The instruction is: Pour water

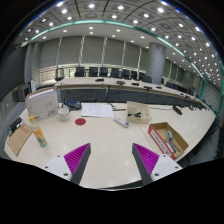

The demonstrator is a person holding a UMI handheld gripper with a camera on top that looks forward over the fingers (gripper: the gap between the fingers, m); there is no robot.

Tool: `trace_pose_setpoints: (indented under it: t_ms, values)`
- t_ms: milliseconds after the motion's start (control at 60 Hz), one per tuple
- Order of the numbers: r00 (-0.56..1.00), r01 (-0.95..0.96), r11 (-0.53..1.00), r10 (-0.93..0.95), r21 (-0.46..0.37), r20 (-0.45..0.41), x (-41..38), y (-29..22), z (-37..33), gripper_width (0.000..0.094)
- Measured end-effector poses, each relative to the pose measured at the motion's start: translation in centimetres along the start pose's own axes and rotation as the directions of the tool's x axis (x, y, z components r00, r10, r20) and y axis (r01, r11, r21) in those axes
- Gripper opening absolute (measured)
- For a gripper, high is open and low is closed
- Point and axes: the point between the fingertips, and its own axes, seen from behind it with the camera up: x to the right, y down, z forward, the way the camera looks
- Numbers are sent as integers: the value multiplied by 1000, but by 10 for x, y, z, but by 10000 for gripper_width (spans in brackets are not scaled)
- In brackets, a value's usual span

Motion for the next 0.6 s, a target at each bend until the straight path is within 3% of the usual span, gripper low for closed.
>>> trace_pose_setpoints:
  t_ms: [183,400,600]
  values:
    - [996,19,1000,-18,-12,85,-61,21,13,860]
    - [959,66,998,-66,6,275,-204,57,24,862]
    - [909,93,990,-127,105,397,-344,72,61,864]
